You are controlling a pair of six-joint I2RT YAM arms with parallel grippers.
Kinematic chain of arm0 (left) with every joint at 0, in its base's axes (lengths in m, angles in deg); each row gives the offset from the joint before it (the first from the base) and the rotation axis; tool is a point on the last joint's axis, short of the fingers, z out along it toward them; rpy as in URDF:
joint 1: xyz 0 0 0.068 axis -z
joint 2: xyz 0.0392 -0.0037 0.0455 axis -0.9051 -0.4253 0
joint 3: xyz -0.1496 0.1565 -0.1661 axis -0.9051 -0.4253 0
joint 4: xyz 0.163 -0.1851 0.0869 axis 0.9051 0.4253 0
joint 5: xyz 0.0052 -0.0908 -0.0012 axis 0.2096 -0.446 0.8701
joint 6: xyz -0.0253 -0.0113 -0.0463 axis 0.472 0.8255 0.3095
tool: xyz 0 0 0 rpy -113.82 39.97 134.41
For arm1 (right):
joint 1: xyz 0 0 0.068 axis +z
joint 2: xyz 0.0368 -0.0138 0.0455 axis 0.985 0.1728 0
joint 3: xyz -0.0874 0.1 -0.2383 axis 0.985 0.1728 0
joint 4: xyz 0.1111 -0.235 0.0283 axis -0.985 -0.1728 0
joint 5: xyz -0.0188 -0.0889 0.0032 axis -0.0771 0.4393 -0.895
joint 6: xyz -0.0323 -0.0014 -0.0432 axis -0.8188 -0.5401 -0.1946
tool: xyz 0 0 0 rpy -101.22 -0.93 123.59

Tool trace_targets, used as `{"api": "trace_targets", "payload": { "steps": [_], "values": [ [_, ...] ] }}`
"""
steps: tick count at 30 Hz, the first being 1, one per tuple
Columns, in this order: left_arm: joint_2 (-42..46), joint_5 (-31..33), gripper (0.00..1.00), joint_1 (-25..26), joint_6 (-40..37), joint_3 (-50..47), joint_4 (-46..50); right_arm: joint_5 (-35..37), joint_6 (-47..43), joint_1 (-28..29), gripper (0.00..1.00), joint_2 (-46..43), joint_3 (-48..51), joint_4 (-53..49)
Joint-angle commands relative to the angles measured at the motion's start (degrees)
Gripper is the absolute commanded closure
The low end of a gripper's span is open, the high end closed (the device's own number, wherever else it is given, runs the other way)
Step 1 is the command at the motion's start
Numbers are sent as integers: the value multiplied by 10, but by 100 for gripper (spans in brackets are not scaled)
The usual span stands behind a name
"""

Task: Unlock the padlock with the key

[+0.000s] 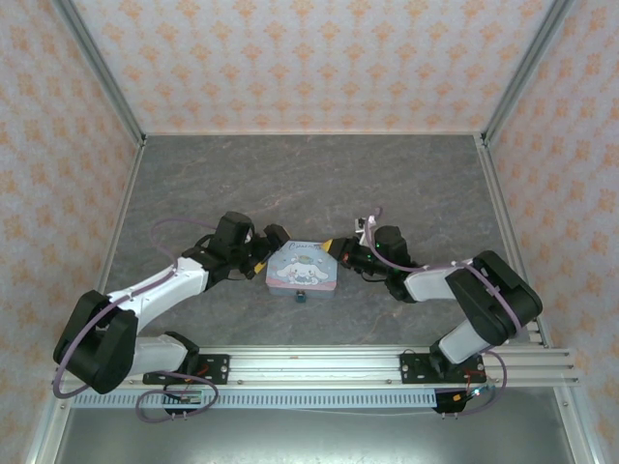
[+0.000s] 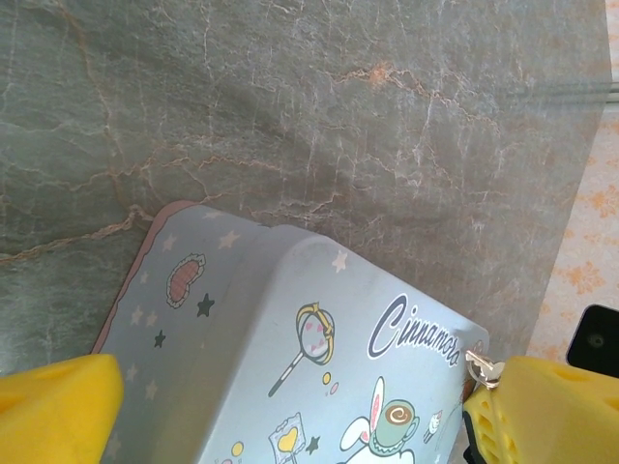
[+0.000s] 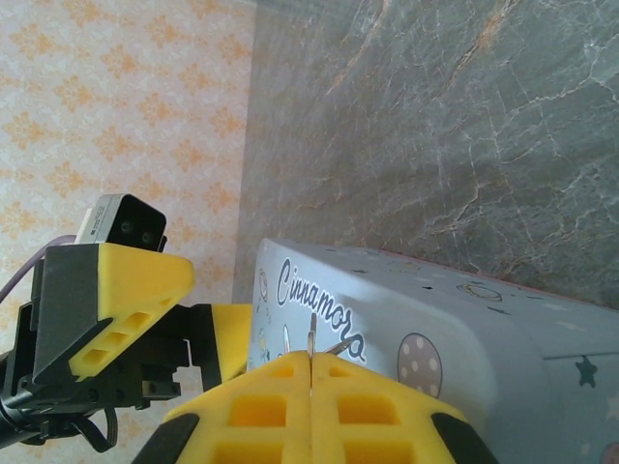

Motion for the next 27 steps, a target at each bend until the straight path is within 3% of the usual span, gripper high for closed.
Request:
{"api": "trace_targets", "payload": {
  "steps": [1, 11, 27],
  "values": [
    [9, 7, 0, 4, -9, -10, 16, -9, -25, 1, 100, 19, -9, 39],
    [-20, 5, 0, 4, -5, -8, -17, -27, -42, -6, 100, 125, -53, 109],
    [-82, 4, 0, -47, -57, 63, 2, -101, -73, -52, 100, 237, -207, 88]
  ]
}}
